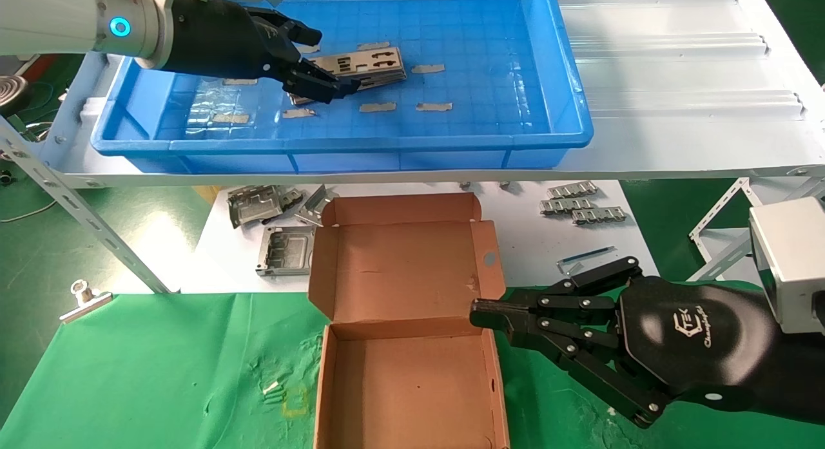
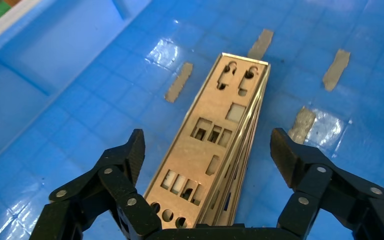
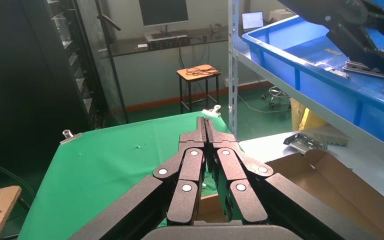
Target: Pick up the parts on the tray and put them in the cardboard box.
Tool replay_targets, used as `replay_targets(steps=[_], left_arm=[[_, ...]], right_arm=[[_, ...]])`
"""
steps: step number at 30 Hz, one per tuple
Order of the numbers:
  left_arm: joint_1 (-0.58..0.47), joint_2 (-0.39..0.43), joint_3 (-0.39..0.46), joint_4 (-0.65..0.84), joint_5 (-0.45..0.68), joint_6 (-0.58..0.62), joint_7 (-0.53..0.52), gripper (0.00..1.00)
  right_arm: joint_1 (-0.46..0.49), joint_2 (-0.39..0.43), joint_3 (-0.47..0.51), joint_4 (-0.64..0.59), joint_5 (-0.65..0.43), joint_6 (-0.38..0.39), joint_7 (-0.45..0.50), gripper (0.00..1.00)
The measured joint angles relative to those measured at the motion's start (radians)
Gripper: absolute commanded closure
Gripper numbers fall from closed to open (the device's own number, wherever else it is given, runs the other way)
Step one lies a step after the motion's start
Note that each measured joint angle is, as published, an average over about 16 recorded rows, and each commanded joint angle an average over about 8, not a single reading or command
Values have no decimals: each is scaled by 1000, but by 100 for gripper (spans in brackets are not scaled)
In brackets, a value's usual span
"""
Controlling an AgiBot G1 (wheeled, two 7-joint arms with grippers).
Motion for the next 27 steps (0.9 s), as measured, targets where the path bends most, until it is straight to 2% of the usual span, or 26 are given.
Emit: replay_targets(steps=[15,27], left_arm=[[14,8,10,-15,14,-37,-20,97],[11,5,8,-31,9,-48,-22,99]], right_arm=[[0,0,0,0,0,0,0,100],[0,0,0,0,0,0,0,100]])
